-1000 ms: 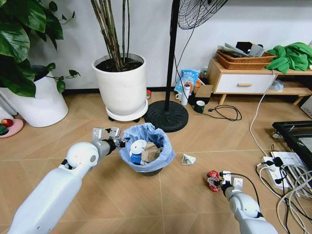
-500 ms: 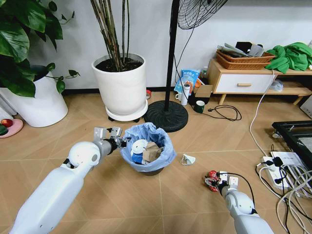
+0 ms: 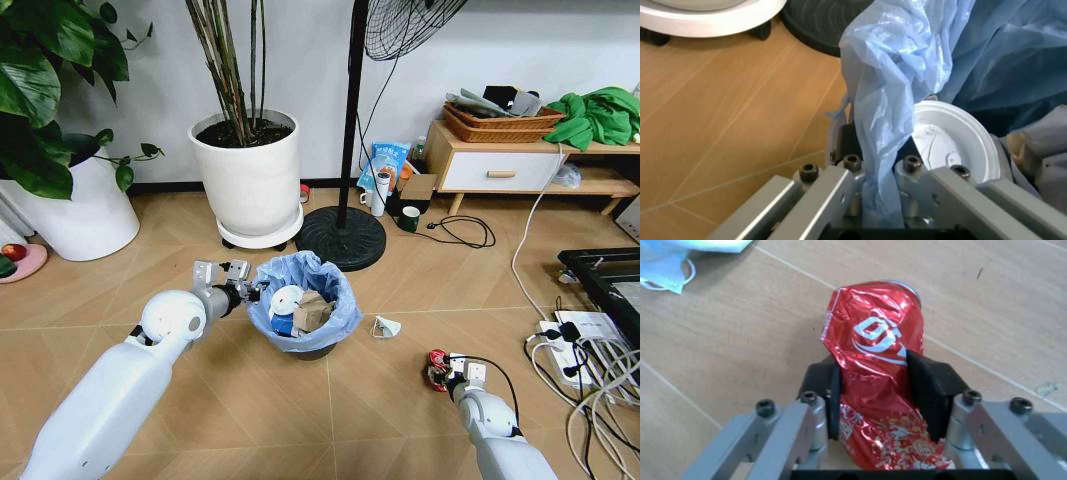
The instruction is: Pick up the trash bin and place the garbage on the floor into it.
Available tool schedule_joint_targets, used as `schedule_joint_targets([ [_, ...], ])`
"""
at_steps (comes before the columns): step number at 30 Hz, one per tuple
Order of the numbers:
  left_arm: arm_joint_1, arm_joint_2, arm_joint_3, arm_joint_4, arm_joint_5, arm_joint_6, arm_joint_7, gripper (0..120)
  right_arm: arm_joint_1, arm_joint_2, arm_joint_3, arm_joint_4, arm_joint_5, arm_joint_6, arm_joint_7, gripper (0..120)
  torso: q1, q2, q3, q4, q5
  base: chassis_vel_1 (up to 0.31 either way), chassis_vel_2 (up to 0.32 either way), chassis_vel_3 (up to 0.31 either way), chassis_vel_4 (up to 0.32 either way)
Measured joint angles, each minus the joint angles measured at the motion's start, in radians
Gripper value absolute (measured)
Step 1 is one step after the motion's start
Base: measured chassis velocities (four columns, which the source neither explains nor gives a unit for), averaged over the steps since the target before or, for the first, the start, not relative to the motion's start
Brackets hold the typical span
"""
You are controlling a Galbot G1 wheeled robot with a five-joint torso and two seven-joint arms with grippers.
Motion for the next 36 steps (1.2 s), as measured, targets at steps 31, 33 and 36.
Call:
schedule_joint_targets([
  [31, -0.007, 0.002, 0.006, -0.018, -0.003, 0.0, -0.002, 0, -0.035, -0.005, 0.031, 0.095, 0.0, 0.035, -0.018, 26, 0.0, 0.0, 0.0, -0.0001, 0.0011, 0.0, 0.0, 0.0, 0.0],
  [33, -0.004, 0.002, 0.006, -0.02, -0.003, 0.0, -0.002, 0, -0.034, -0.012, 0.036, 0.126, 0.003, 0.038, -0.018, 26, 0.0, 0.0, 0.0, -0.0001, 0.0008, 0.0, 0.0, 0.0, 0.0],
  [36, 0.0, 0.003, 0.006, -0.022, -0.003, 0.0, -0.003, 0, -0.028, -0.03, 0.037, 0.177, 0.026, 0.038, -0.018, 26, 0.0, 0.0, 0.0, 0.0, 0.0009, 0.0, 0.0, 0.0, 0.0],
])
